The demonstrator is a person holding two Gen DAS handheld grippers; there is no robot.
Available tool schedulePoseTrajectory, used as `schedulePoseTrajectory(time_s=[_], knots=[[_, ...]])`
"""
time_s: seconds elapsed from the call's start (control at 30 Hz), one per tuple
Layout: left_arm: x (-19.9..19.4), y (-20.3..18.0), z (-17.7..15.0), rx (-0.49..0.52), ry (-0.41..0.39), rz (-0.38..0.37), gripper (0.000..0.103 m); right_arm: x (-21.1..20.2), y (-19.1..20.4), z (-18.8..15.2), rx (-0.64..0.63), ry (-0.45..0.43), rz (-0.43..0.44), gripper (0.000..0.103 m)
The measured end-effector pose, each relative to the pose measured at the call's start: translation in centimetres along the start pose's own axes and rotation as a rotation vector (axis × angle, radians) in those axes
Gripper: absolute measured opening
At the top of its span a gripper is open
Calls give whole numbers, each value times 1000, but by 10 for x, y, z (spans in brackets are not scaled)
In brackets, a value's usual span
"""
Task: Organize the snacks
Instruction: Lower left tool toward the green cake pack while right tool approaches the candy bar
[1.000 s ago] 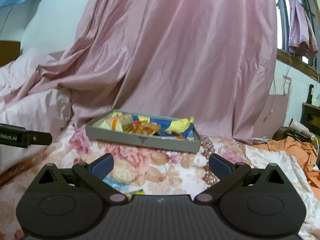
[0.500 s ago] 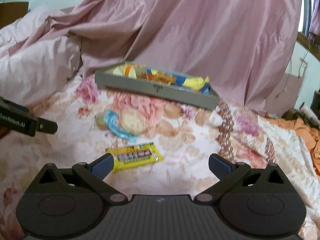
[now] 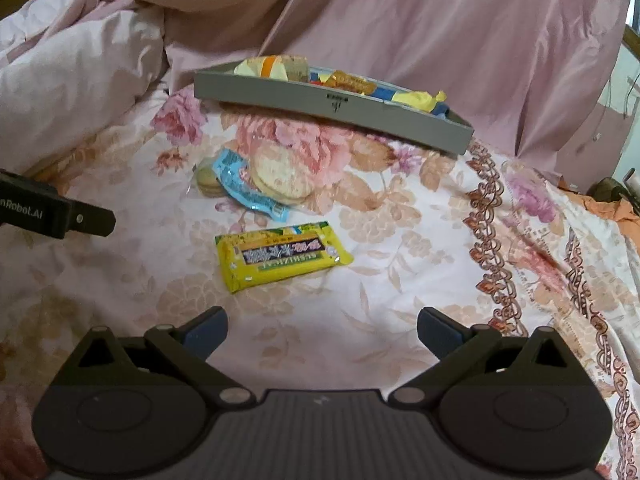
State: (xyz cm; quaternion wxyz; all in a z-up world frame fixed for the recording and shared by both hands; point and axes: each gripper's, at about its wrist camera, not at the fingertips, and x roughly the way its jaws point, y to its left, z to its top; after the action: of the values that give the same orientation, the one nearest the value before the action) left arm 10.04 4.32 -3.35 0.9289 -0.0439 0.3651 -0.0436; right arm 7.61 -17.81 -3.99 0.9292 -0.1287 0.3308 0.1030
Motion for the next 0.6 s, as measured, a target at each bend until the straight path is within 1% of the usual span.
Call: schedulePoseTrajectory(time_s=[0.13,0.23,0.3,0.47,0.53,0.6], knots=[[7,-4,3,26,-25,-8,102,9,0,0,14,14,16,103],[15,-4,6,47,-50,-12,102,14,-1,0,27,0,21,103],[23,-3,9,60,-81,-14,102,17,-1,-1,39,-7,28,103],[46,5,21,97,-89,24,102,24,0,-4,56,-10,70,103],[54,10,26,86,-98,9,102,26,2,-5,34,-5,68,103],[64,13,34,80,-119,-40,102,28,4,-5,20,-5,61,103]])
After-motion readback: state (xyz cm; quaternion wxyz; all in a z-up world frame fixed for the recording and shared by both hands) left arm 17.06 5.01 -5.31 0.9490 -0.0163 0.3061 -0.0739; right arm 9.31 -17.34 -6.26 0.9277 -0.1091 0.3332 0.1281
